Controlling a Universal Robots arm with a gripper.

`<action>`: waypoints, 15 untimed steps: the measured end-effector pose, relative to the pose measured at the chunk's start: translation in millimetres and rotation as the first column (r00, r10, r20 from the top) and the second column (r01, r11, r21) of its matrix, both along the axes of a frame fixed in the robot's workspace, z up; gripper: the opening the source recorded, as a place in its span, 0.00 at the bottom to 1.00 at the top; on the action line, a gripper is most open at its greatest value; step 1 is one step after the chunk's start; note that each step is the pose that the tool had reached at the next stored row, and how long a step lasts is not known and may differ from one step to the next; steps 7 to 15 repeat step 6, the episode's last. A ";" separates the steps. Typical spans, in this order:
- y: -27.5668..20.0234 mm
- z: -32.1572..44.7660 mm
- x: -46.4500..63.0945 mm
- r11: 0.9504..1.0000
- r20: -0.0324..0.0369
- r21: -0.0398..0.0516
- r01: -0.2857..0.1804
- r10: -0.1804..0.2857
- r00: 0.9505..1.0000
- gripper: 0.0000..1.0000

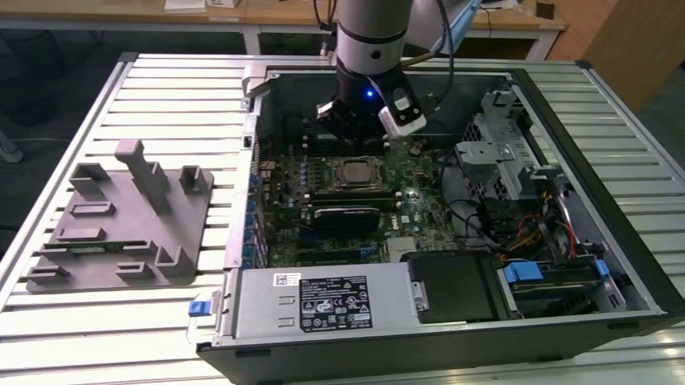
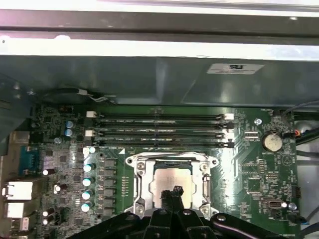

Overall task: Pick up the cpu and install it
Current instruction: 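Install the second cpu locking lever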

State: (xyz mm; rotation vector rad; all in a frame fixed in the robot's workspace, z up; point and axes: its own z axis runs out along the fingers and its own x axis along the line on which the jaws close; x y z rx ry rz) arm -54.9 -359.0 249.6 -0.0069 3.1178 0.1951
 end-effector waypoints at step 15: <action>0.0 0.0 0.4 1.000 0.000 0.000 0.000 0.000 1.000 0.11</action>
